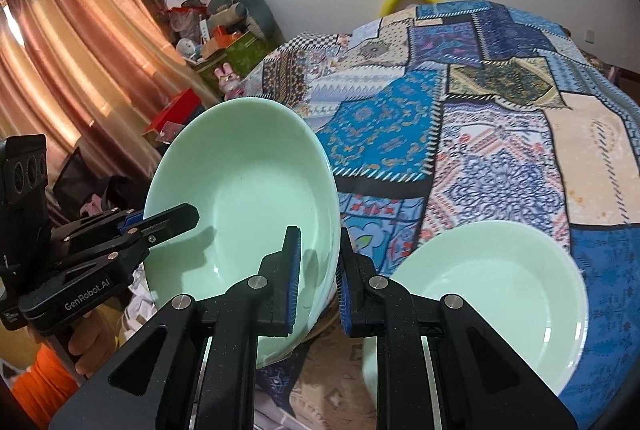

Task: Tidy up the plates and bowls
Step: 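Lower the pale green bowl with both tools into the white bowl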

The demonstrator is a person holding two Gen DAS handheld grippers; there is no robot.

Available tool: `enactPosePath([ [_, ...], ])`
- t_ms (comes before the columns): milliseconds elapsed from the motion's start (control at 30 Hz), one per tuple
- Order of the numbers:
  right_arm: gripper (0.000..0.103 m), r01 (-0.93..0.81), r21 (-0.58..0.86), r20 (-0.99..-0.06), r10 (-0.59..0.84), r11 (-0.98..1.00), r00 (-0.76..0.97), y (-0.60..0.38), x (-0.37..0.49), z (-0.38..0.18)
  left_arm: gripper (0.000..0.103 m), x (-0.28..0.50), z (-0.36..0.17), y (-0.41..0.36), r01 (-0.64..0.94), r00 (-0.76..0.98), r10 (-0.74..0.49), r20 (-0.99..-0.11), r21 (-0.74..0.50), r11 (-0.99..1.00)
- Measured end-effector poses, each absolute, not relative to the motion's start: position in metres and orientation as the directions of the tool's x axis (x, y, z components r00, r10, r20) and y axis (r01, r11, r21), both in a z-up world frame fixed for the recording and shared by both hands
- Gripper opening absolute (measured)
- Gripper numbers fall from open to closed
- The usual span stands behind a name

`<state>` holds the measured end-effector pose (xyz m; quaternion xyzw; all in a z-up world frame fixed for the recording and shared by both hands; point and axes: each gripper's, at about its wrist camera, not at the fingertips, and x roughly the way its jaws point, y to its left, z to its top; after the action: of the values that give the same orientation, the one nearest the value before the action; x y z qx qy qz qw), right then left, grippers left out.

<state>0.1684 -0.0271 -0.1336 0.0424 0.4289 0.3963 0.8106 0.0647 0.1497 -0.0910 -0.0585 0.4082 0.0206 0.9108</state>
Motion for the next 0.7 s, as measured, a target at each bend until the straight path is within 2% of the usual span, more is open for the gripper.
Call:
enactPosePath([
  [700,0.015,-0.599,0.411,-0.744,0.632,0.688,0.215,0.011,0.162,-0.182,0.016,0.061,-0.154,0.19,-0.158,0.594,-0.019,-0.804,-0.14,0.977],
])
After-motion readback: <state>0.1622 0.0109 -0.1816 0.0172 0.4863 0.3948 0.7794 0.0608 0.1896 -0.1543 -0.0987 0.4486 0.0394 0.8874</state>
